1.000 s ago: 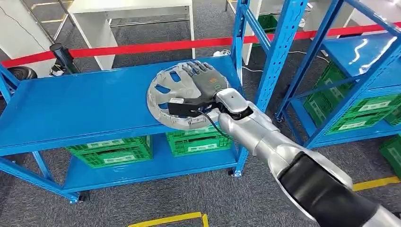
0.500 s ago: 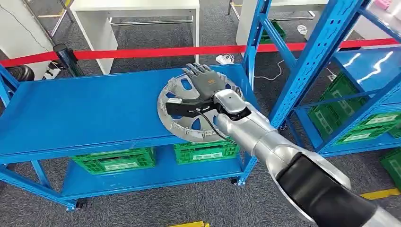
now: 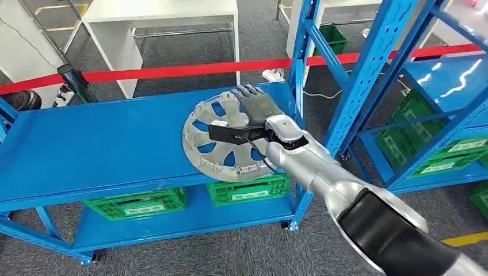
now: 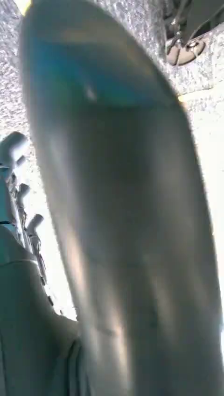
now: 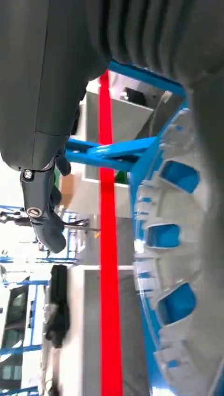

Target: Take the parts from the cabinet and place them on the table.

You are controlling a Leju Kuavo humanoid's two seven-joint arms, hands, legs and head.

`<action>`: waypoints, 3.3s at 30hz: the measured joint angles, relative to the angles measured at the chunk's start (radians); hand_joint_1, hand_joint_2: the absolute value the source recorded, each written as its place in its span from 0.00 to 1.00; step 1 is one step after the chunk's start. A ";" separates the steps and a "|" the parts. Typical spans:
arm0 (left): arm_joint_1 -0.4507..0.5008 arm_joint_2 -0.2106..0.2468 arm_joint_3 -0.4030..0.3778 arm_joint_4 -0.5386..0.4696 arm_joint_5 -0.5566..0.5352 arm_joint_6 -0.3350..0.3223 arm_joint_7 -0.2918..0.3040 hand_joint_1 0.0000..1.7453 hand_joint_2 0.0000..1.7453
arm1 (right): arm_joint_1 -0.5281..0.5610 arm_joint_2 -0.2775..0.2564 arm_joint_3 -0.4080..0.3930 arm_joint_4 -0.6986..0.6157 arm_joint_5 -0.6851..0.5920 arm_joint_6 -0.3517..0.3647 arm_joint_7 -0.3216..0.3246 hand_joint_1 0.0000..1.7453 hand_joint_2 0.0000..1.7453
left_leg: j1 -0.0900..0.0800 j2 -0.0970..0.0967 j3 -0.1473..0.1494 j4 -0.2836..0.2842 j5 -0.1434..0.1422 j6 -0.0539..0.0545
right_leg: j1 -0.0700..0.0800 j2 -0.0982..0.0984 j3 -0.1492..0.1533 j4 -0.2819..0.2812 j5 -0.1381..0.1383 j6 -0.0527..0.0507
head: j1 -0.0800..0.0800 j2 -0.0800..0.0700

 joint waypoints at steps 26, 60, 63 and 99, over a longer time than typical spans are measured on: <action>-0.017 0.004 0.000 -0.001 -0.037 -0.001 0.007 0.00 0.00 | 0.112 0.024 -0.021 0.008 -0.185 0.086 -0.068 0.00 1.00 | -0.002 0.000 0.001 -0.003 0.002 -0.008 | -0.005 -0.001 0.002 0.000 -0.001 -0.003 | 0.000 0.000; -0.025 0.005 0.000 -0.001 -0.060 0.005 0.021 0.00 0.00 | 0.266 0.029 -0.023 -0.165 -0.200 0.142 0.007 0.00 1.00 | -0.002 0.000 0.001 -0.003 0.002 -0.008 | -0.005 -0.001 0.002 0.000 -0.001 -0.003 | 0.000 0.000; -0.026 0.005 0.000 -0.001 -0.060 0.006 0.021 0.00 0.00 | 0.267 0.029 -0.023 -0.161 -0.200 0.142 0.007 0.00 1.00 | -0.002 0.000 0.001 -0.003 0.002 -0.008 | -0.005 -0.001 0.002 0.000 -0.001 -0.003 | 0.000 0.000; -0.021 0.005 0.003 0.000 -0.046 0.016 0.022 0.00 0.00 | 0.233 0.035 0.020 -0.094 0.012 0.102 0.206 1.00 1.00 | -0.002 -0.002 0.000 -0.003 0.001 -0.007 | -0.005 -0.003 0.002 0.000 -0.001 -0.003 | 0.000 0.000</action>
